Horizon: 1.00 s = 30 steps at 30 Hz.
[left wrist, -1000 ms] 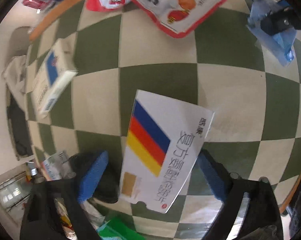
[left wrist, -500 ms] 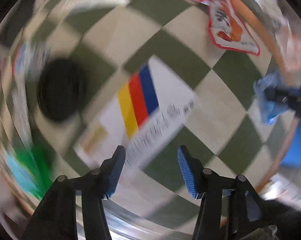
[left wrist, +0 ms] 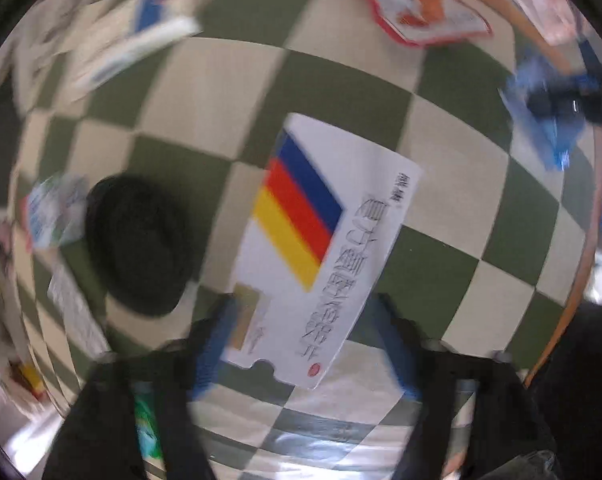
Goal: Collect trash
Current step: 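Lift the medicine box and blue packet and carry them toward the trash bin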
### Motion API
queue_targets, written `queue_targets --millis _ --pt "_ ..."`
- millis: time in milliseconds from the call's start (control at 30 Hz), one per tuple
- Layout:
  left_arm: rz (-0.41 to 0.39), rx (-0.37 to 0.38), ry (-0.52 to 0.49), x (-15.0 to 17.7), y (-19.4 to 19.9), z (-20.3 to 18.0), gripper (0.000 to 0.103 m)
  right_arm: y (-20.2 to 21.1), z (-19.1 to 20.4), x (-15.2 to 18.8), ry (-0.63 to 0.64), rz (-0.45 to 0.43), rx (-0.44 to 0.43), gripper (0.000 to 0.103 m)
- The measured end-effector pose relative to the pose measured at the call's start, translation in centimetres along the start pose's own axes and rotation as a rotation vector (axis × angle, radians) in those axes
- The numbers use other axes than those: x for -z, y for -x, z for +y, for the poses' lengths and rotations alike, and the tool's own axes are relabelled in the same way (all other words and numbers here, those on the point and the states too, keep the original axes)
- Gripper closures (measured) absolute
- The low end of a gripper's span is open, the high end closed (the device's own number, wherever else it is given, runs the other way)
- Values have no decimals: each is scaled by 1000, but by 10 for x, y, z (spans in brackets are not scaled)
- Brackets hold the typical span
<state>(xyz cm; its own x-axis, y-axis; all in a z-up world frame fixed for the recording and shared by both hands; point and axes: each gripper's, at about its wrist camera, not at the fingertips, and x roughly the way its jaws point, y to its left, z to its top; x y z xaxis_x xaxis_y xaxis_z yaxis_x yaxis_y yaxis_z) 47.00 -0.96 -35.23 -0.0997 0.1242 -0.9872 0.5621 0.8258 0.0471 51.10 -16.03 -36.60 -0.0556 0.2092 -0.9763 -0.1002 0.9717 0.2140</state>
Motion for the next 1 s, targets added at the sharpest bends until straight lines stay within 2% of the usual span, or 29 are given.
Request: queue_targets --millis 100,167,267,333,500,600,667,900,1000 --pt "35 -74 -92 -23 -6 -8 17 9 -11 -5 -7 -14 -2 61" --pt "39 -70 -79 -32 -7 -6 13 10 -15 -10 -20 -19 -5 61" --pt "4 25 1 -47 -2 -2 22 12 -23 -15 -42 -23 -13 61" --pt "-32 38 43 -55 6 28 24 14 -27 -16 -49 -25 -19 61" --pt "-58 68 127 -46 11 38 24 17 -33 -13 -53 -25 -30 61" --pt "-69 69 253 -34 14 35 24 21 -36 -10 -44 -26 -39 61" --pt "-82 95 372 -23 16 40 24 20 -31 -7 -32 -23 -41 61" --pt "-210 111 713 43 41 35 24 12 -6 22 64 7 -73 61" --pt "-253 109 815 71 53 25 24 10 12 43 135 17 -87 61"
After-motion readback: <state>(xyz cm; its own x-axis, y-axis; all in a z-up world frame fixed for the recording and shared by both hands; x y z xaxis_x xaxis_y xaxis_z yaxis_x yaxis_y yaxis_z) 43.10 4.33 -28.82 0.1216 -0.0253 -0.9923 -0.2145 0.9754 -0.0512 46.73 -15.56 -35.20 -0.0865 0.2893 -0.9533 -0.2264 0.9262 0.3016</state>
